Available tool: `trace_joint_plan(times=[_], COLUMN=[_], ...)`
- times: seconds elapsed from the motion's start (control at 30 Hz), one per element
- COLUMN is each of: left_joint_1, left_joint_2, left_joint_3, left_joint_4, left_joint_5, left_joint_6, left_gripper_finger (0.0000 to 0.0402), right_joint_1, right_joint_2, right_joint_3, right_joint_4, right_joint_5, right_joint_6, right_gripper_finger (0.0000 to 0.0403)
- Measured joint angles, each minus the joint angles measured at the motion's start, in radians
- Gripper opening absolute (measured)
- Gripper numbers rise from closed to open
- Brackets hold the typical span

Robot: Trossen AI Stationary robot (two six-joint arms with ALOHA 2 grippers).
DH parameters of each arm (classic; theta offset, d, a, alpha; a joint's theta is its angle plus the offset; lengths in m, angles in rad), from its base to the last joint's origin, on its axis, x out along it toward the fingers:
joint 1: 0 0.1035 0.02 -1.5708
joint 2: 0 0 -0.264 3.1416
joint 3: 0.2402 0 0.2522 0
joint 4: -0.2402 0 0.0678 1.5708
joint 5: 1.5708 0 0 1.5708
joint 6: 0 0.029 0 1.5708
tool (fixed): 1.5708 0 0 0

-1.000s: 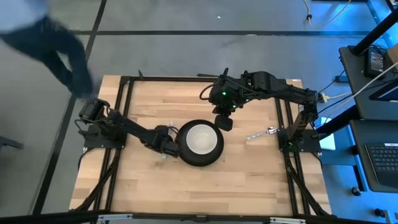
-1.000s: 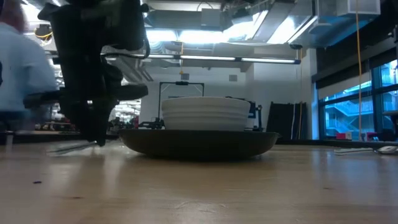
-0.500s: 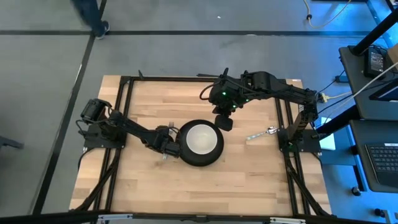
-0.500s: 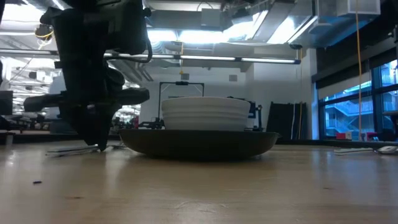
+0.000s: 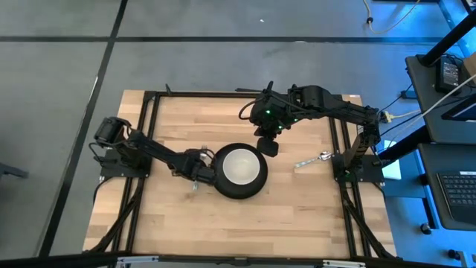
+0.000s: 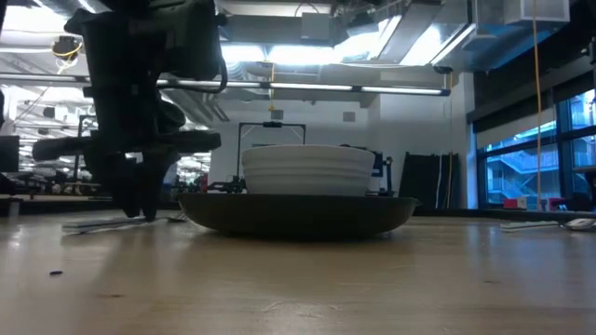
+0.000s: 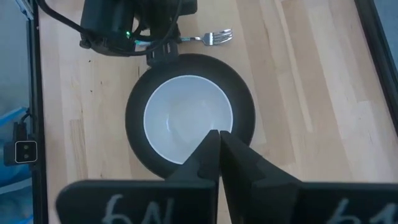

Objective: Pick and place plate/cup/fork/spoon on tray
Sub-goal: Move the green patterned fork to the left side of the black plate

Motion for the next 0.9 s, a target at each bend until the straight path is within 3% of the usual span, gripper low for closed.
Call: trace_joint_plan(times=[0.9], left_joint_1=[0.001], left_joint_2=[-0.014], left_joint_3=[0.001], left_joint_4=[0.058], left_joint_5=[0.038], left_joint_6=[-0.008], left_gripper_finger=[0.0060], right_joint_1=[0.000], right_joint_2=[0.000], right_joint_3=[0.000], right_joint_4=[0.000], right_joint_5=[0.000], right_joint_6=[0.003], right_gripper_finger=[0.0013])
